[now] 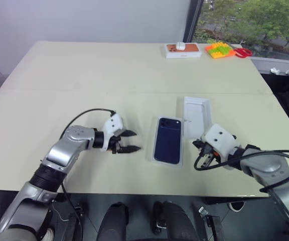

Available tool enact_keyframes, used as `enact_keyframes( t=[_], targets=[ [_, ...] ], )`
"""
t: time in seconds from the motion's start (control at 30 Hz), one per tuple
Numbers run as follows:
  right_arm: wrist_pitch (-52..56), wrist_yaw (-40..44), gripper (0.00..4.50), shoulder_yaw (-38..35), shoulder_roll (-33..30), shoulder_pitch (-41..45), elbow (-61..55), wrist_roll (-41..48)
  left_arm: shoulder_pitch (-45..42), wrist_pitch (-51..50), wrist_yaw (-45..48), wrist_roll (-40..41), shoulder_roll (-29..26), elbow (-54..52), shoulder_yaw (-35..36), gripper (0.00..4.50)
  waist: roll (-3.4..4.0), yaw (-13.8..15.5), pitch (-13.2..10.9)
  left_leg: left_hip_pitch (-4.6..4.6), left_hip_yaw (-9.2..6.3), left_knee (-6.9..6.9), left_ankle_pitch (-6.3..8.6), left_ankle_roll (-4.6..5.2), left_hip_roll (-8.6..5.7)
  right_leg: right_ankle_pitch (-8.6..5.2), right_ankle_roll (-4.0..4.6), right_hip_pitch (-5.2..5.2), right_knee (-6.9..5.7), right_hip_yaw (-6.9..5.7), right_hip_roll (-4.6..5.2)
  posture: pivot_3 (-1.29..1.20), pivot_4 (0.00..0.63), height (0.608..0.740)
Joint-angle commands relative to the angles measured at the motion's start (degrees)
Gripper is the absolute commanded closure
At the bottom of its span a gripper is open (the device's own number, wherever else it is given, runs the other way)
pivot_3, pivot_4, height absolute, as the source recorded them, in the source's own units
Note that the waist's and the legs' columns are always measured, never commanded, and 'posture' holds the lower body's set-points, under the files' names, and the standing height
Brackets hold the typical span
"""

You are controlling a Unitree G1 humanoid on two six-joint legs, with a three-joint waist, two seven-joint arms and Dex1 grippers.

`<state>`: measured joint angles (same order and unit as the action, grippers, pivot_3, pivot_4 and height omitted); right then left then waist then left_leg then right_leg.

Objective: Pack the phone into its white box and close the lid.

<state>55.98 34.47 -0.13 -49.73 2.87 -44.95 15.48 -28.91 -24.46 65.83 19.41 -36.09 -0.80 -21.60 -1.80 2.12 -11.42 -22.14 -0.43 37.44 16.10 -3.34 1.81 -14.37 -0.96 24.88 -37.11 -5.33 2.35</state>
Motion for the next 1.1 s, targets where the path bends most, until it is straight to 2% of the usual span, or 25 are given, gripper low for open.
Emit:
enact_keyframes(
  t=[0.03, 0.23, 0.53, 0.77, 0.87, 1.03, 1.1],
  targets=[
    [-0.3, 0.3, 4.50, 0.6, -0.9, -0.5, -2.2, 0.1, -0.6, 1.2, 3.1, -3.4, -0.4, -2.4, -3.1, 1.24, 0.00, -0.1, 0.0, -0.02, 0.00, 0.05, 0.00, 0.01, 0.00, 0.00, 0.00, 0.00, -0.01, 0.00, 0.00, 0.00, 0.150, 0.740],
    [0.0, 0.0, 4.50, 0.8, -0.9, -0.4, -1.7, 0.2, -0.6, 2.8, 3.8, -7.9, 0.7, -2.8, -5.7, 1.24, 0.06, 0.0, 0.0, 0.00, -0.07, 0.43, 0.09, 0.16, 0.03, 0.00, 0.01, -0.08, -0.22, -0.01, -0.05, 0.00, 0.150, 0.740],
    [-0.3, -0.4, 4.50, 1.6, -1.0, -1.0, -0.9, -0.6, 0.9, -0.6, 2.9, -6.3, 4.9, -6.4, -4.7, 1.24, 0.07, 0.1, 0.0, -0.06, -0.04, 0.67, 0.18, 0.32, -0.01, 0.02, -0.02, -0.18, -0.20, 0.00, 0.02, 0.00, 0.150, 0.740],
    [-0.3, -0.5, 4.50, 1.8, -0.9, -0.6, -0.6, -0.8, 0.8, -2.0, 2.1, -6.9, 4.5, -5.2, -2.3, 1.24, 0.08, 0.0, 0.0, 0.00, -0.07, 0.68, 0.19, 0.33, 0.01, 0.03, -0.02, -0.18, -0.30, 0.00, -0.03, 0.00, 0.150, 0.740],
    [-0.4, -0.5, 4.50, 1.9, -1.0, -0.6, -0.5, -1.0, 1.1, -1.3, 2.6, -5.1, 3.4, -4.6, 1.0, 2.03, 0.08, -0.1, 0.0, 0.02, -0.06, 0.69, 0.19, 0.33, 0.01, 0.03, -0.02, -0.18, -0.32, 0.00, -0.04, 0.00, 0.150, 0.740],
    [-0.6, -0.4, 4.50, 2.0, -1.0, -0.4, -0.2, -1.1, 0.0, -1.7, 2.6, -4.9, 1.9, -2.4, 3.7, 4.41, 0.10, 0.0, 0.1, 0.03, -0.08, 0.69, 0.19, 0.33, 0.03, 0.03, -0.02, -0.17, -0.35, -0.01, -0.05, 0.00, 0.150, 0.740],
    [-0.8, -0.5, 4.50, 2.2, -0.8, -0.3, 0.0, -1.1, -0.6, -0.7, 1.7, -6.5, 2.0, -0.9, 3.1, 4.47, 0.10, 0.0, 0.1, 0.02, -0.07, 0.70, 0.19, 0.33, 0.01, 0.03, -0.02, -0.18, -0.35, 0.00, -0.04, 0.00, 0.150, 0.740]
  ],
)
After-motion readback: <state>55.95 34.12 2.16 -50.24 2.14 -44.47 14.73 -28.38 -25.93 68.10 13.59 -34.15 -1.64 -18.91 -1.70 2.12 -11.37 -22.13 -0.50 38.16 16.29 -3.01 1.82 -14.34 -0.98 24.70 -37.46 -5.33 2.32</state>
